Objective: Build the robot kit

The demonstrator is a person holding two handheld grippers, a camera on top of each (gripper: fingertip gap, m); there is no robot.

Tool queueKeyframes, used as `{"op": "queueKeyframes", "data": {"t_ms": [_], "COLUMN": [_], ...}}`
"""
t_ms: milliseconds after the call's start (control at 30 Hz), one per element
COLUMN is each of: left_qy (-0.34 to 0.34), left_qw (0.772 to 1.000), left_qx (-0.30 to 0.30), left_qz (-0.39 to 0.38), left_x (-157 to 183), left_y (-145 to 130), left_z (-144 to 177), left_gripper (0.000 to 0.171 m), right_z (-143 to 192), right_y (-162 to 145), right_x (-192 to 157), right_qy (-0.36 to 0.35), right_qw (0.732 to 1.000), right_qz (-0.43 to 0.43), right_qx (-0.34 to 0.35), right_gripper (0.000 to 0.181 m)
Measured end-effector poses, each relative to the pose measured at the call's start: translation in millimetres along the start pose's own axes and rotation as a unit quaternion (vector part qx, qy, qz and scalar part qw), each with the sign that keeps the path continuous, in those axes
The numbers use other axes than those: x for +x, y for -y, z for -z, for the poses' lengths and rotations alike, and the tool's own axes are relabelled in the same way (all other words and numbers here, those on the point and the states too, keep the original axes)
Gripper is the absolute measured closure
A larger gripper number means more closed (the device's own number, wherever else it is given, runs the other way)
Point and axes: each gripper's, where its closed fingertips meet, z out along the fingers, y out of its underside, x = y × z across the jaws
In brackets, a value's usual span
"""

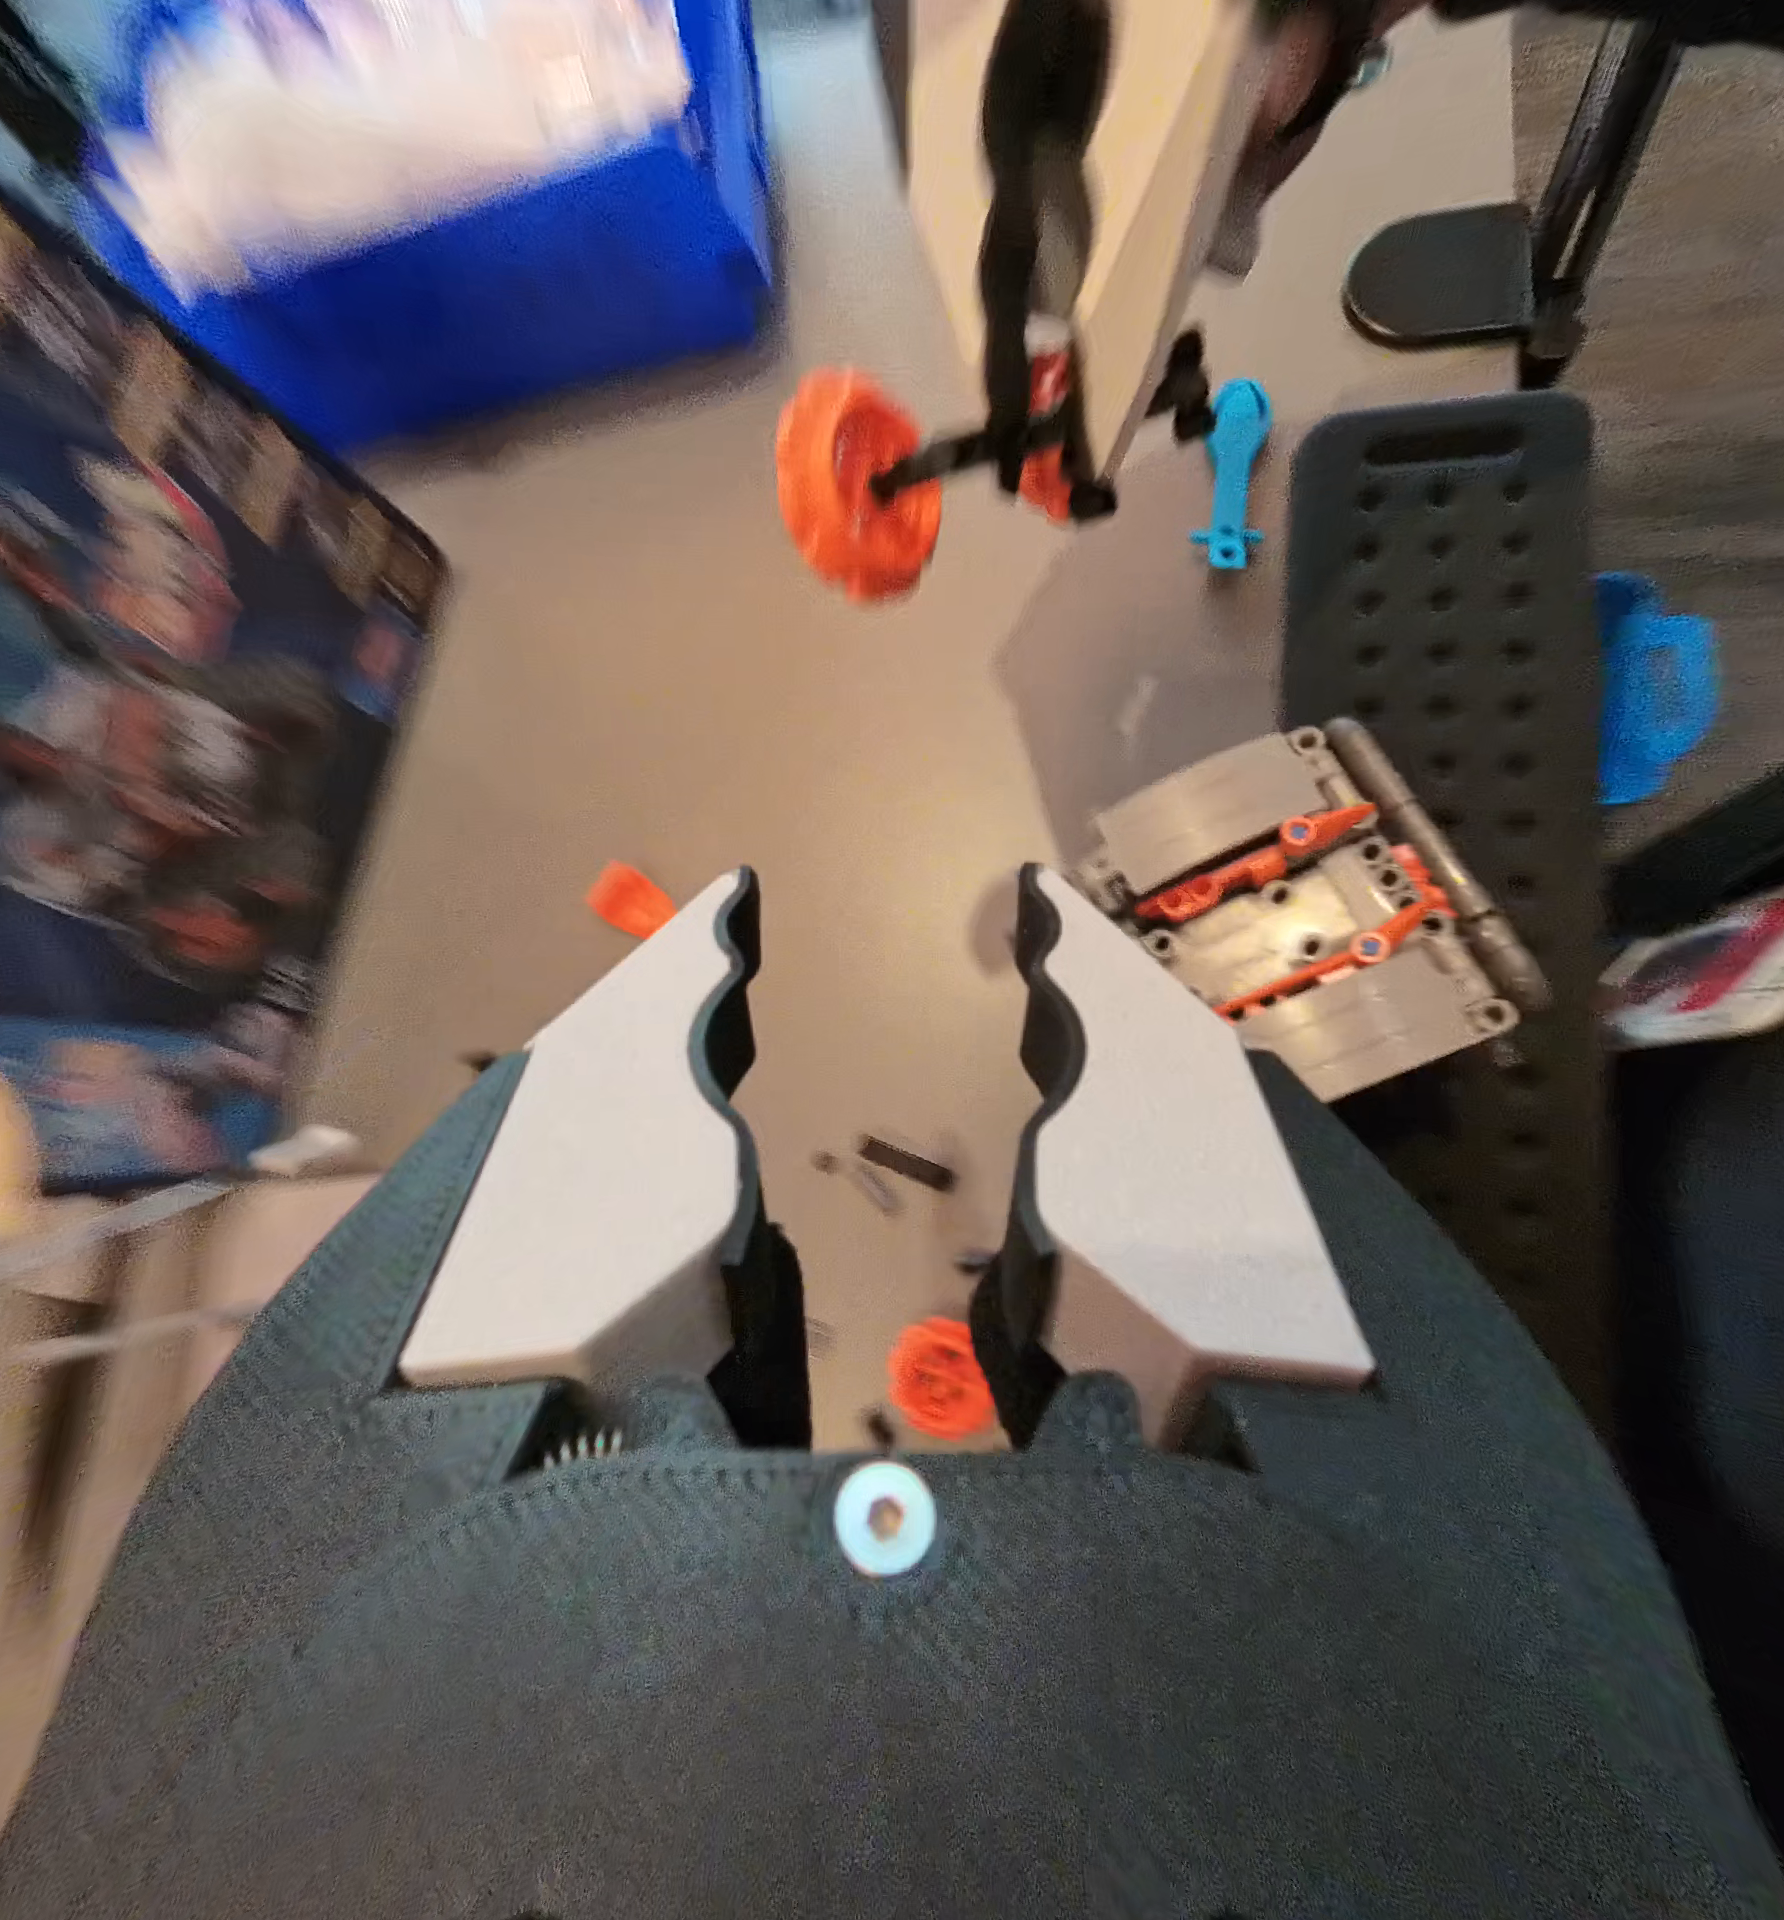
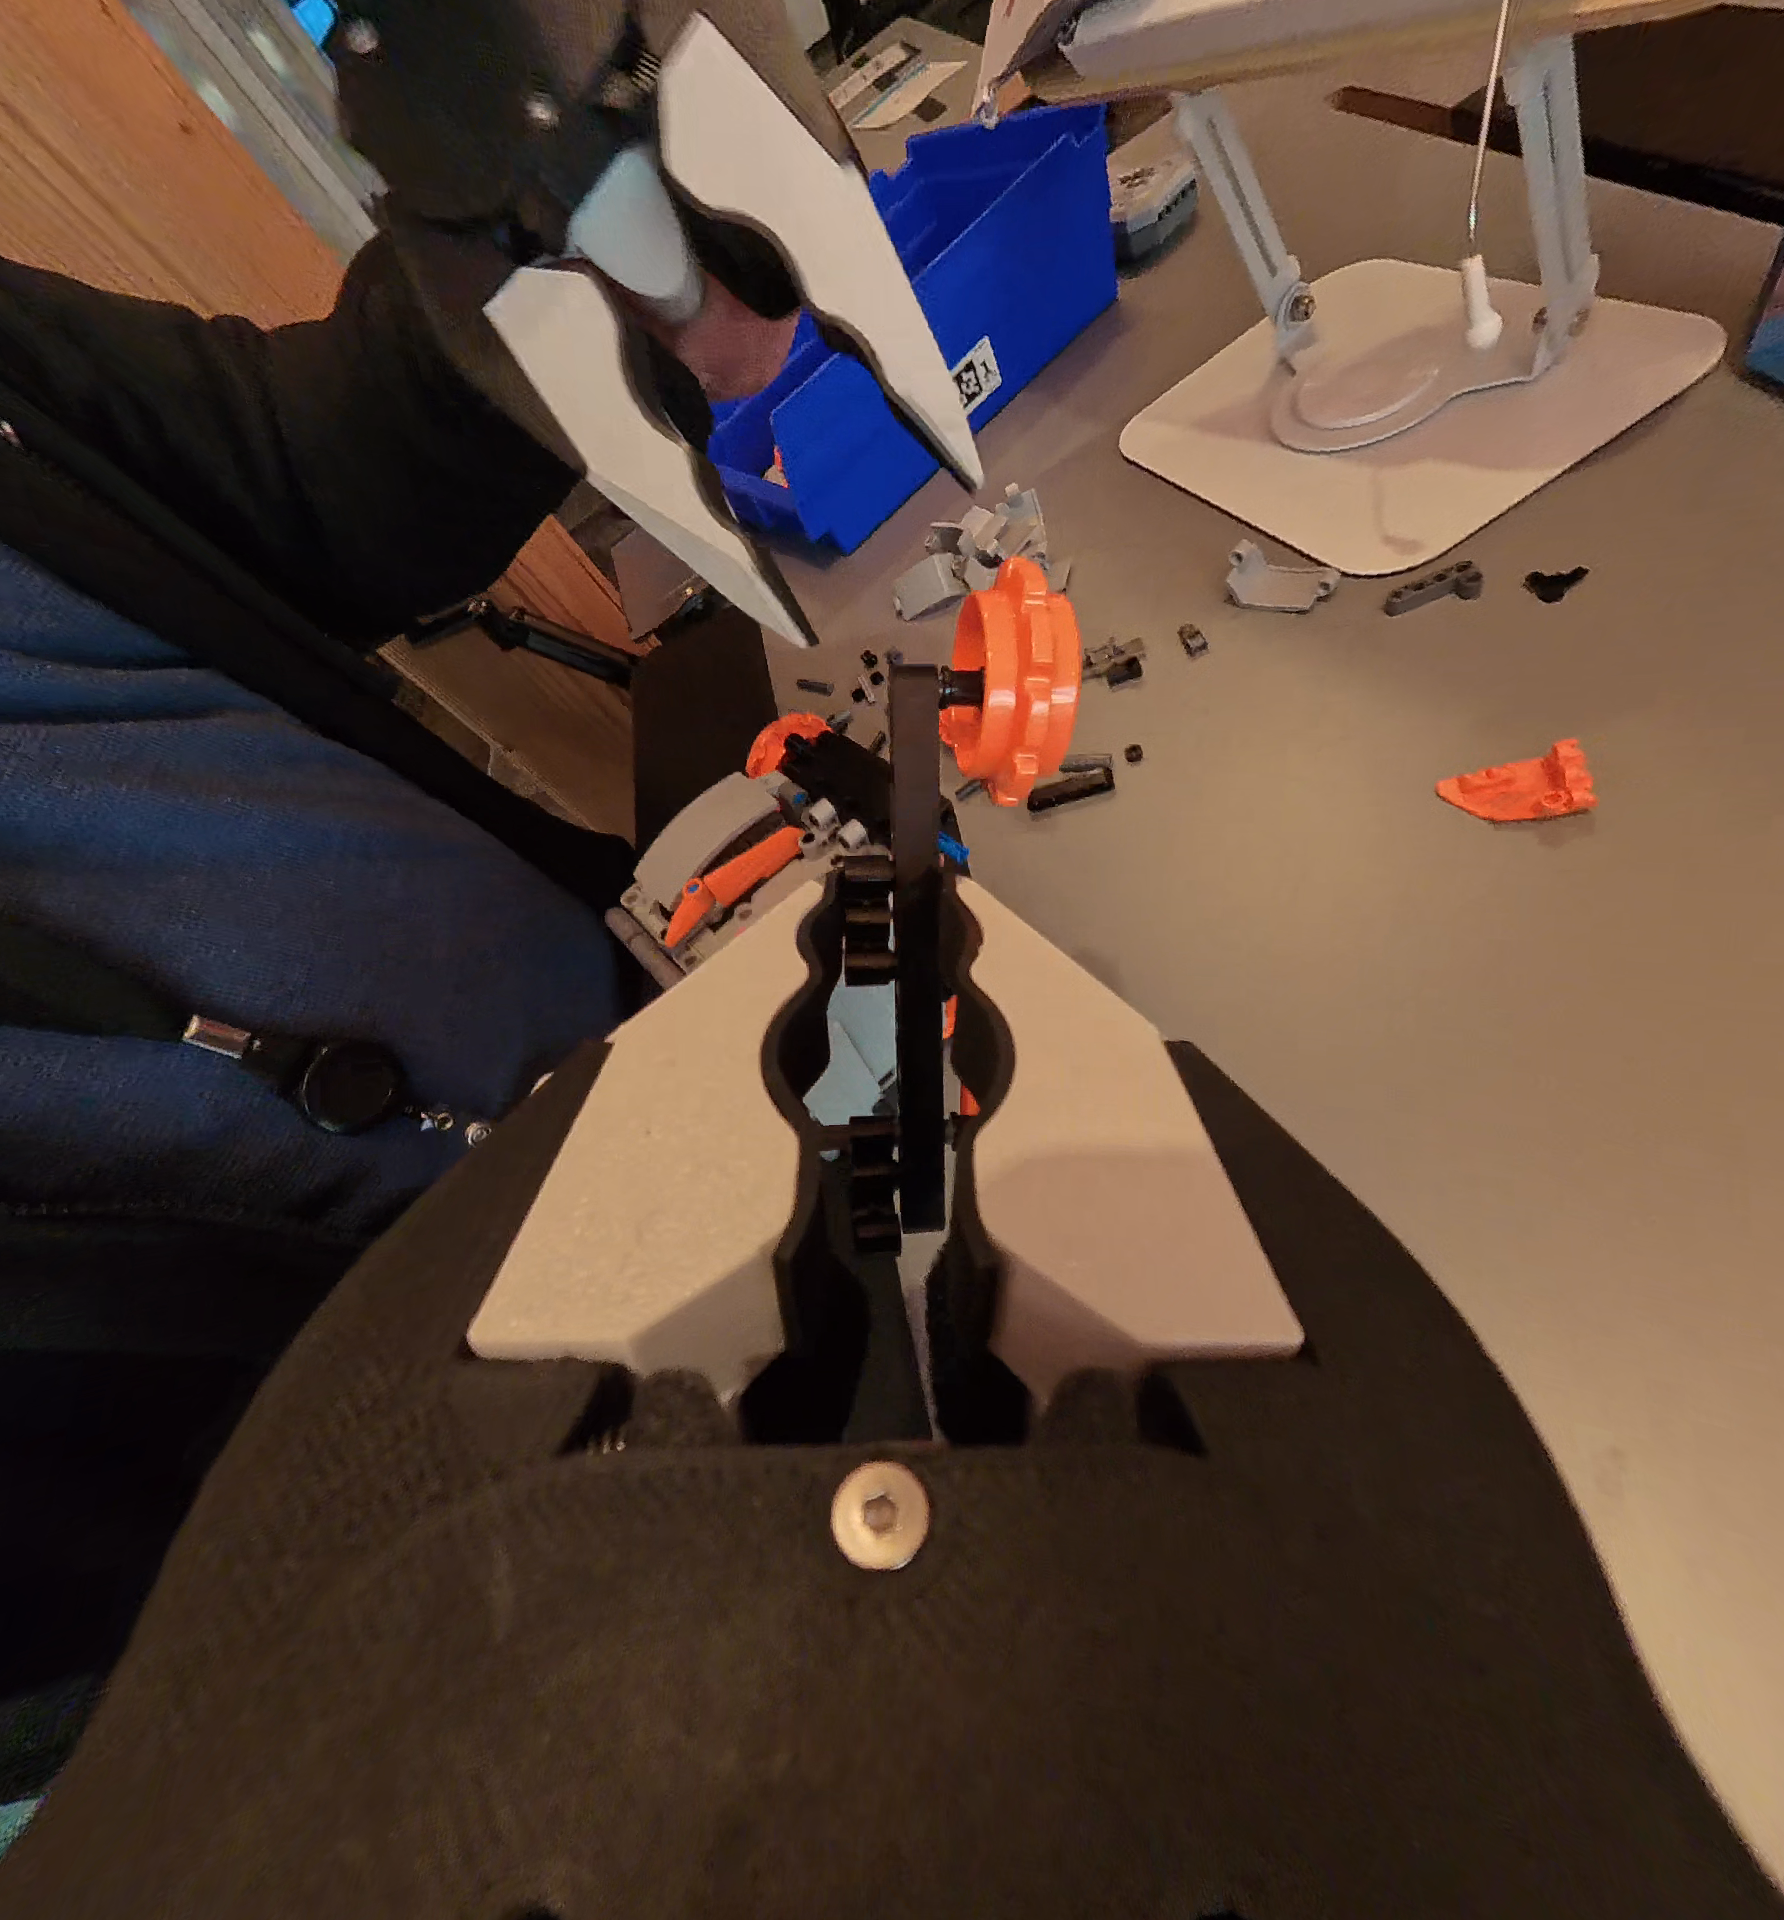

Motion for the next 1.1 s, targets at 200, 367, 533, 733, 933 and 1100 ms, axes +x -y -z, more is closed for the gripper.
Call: {"op": "queueKeyframes", "data": {"t_ms": [200,367,533,733,933,1100], "left_qy": [-0.195,-0.321,-0.362,-0.374,-0.374,-0.373], "left_qw": [0.948,0.89,0.858,0.863,0.88,0.904], "left_qx": [-0.049,-0.068,-0.07,-0.021,0.031,0.079], "left_qz": [0.246,0.317,0.358,0.339,0.292,0.193], "left_x": [25,48,52,58,56,53], "left_y": [-34,-24,-26,-14,24,55], "left_z": [-50,-61,-65,-63,-72,-80], "left_gripper": [0.117,0.141,0.167,0.168,0.168,0.169], "right_z": [14,17,20,27,39,53], "right_y": [-17,-26,-35,-43,-46,-48], "right_x": [6,7,11,17,27,38], "right_qy": [-0.004,0.011,0.027,0.032,0.022,-0.006], "right_qw": [0.999,0.997,0.995,0.993,0.993,0.992], "right_qz": [-0.021,-0.028,-0.035,-0.041,-0.044,-0.044], "right_qx": [0.043,0.073,0.094,0.103,0.112,0.118], "right_gripper": [0.166,0.166,0.166,0.166,0.166,0.166]}}
